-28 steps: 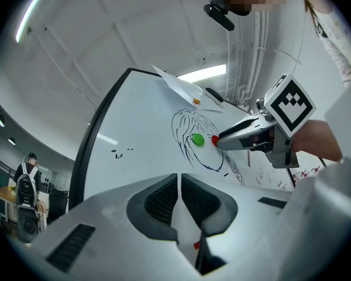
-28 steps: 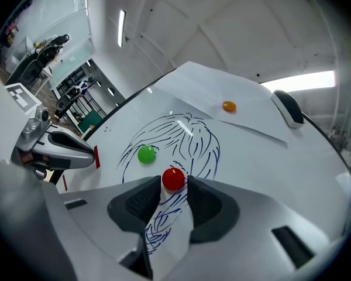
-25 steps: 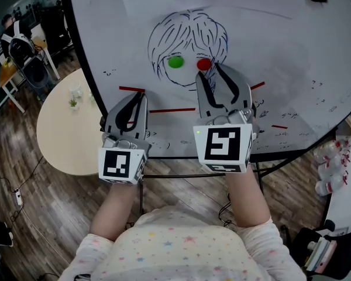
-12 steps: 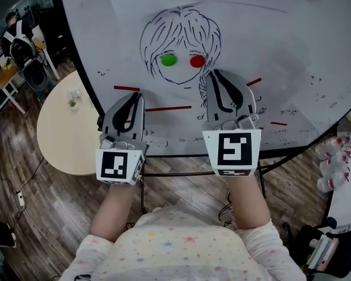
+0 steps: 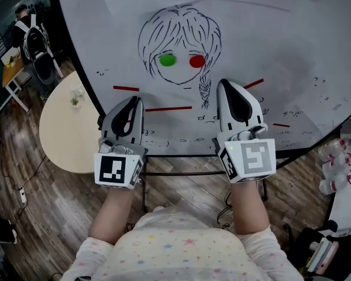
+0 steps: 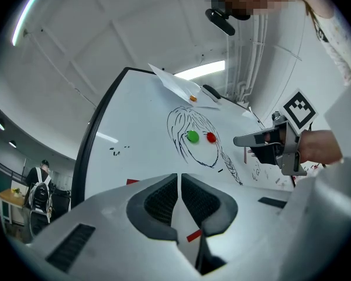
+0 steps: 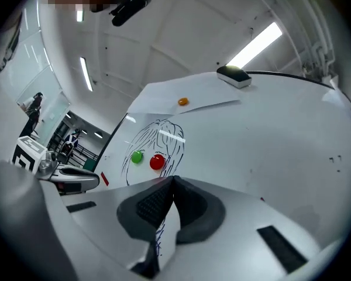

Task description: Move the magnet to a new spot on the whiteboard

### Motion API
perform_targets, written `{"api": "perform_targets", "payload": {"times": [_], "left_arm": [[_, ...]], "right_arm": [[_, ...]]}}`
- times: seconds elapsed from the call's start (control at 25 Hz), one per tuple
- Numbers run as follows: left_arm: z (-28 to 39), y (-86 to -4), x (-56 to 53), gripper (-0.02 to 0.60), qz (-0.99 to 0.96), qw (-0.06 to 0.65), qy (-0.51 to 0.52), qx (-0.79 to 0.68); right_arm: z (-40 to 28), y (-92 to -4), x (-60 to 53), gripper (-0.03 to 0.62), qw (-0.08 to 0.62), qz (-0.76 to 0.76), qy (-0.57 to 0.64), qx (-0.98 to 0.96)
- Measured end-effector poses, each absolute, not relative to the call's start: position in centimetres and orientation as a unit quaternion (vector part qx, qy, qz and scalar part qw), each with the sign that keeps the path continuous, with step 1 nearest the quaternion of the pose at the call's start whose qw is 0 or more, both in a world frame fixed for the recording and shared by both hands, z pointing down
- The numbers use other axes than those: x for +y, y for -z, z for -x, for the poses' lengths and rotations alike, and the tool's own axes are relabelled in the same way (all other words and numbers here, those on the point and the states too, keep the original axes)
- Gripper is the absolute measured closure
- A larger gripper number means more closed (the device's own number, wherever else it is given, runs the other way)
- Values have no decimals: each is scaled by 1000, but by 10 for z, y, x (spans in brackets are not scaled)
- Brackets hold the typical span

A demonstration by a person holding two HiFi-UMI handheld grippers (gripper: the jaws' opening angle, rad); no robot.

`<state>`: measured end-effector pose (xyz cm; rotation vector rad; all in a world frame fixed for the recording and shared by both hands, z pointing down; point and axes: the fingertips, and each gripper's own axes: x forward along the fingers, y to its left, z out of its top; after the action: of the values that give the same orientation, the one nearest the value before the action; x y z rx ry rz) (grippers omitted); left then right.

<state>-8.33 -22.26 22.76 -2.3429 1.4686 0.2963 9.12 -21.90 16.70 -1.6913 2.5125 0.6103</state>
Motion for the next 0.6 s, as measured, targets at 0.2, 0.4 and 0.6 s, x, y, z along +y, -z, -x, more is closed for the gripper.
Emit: {"api": "perform_targets", "payload": {"times": [0.2,0.4,0.6], "left_arm": [[81,-238,-220,552,834,177,-104,513],[81,-251,-218,552,837,167,-100,511],[80,-262,-215,554,841,158,-101,508]], "right_arm": [[-100,-181,-216,594,42,549,-190,813],[-106,-199,-216,594,45,551,-174,815],[-112,-218,-215,594,47,552,-159,817]]}}
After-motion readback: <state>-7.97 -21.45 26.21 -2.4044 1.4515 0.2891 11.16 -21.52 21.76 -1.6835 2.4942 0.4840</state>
